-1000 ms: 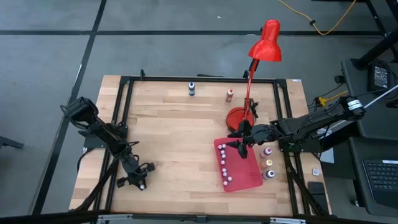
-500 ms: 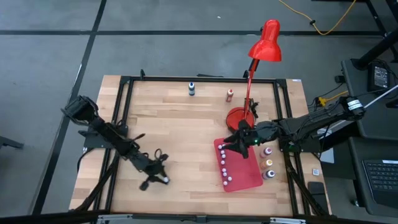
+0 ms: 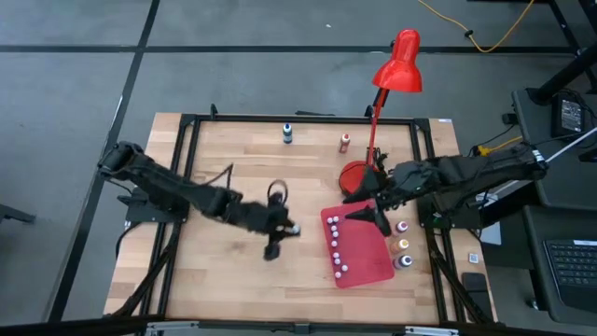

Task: Pick & Place food coloring
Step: Put the small purple food coloring bottle into the red bin

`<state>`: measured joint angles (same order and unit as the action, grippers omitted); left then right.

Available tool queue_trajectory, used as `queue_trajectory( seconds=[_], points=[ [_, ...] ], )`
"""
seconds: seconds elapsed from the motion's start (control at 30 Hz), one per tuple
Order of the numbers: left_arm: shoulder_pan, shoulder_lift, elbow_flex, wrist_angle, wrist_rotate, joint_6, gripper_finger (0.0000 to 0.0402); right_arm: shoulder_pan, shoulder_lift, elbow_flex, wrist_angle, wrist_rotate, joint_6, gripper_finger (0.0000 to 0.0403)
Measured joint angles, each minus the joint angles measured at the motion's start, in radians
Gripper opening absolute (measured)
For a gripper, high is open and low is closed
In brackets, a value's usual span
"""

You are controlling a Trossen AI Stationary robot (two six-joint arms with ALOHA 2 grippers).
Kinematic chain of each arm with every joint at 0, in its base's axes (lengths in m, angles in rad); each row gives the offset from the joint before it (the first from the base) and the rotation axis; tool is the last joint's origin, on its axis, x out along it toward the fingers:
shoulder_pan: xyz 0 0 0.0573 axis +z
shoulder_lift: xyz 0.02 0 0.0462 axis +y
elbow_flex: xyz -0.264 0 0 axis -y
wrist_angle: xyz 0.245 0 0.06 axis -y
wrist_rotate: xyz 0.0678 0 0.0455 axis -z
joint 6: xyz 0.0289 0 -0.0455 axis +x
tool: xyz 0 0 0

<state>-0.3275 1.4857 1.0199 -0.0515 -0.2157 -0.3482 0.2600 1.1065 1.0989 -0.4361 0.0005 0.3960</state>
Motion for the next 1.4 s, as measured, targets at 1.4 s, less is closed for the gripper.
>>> queue_trajectory(
  seconds=[1.4],
  points=[
    [0.229,-0.001,0.417,-0.426,0.125,0.103,0.0065,-0.211,0.522,0.660,-0.376,-0.143,-0.164,0.0213]
  ],
)
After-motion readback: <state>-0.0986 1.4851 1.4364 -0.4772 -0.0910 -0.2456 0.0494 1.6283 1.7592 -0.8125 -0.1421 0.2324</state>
